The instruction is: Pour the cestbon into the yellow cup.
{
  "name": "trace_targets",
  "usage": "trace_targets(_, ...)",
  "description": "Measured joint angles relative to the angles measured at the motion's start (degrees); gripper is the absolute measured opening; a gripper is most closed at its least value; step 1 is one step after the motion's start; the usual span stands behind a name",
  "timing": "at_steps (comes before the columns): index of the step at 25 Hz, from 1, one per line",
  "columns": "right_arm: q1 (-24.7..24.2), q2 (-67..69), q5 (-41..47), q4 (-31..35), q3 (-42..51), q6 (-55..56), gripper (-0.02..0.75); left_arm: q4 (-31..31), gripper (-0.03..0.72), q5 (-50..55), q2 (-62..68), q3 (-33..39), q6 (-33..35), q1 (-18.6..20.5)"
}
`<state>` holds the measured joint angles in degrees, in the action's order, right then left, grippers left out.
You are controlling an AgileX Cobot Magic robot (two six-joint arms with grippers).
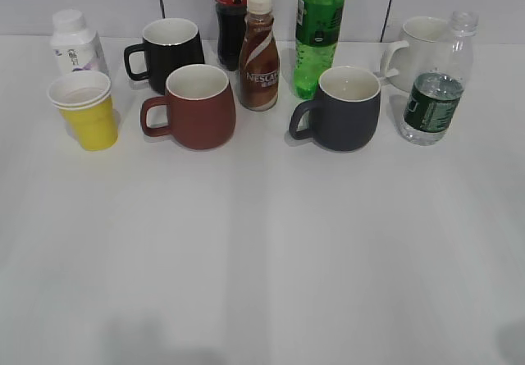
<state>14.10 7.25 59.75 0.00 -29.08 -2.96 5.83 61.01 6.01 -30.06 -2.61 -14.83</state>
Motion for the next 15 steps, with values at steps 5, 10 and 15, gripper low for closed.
trace_targets(5,0.0,0.0,0.0,-0.3,0.0,0.0,0.591,0.0,0.495,0.0,0.0,0.0,0.0,0.0)
trace_targets(10,-2.2,-0.5,-0.1,0.0,0.0,0.0,0.591,0.0,0.495,0.0,-0.1,0.0,0.0,1.4)
trace_targets(15,-9.4,-3.2,-0.1,0.0,0.0,0.0,0.591,0.0,0.495,0.0,-2.2,0.0,0.0,8.7)
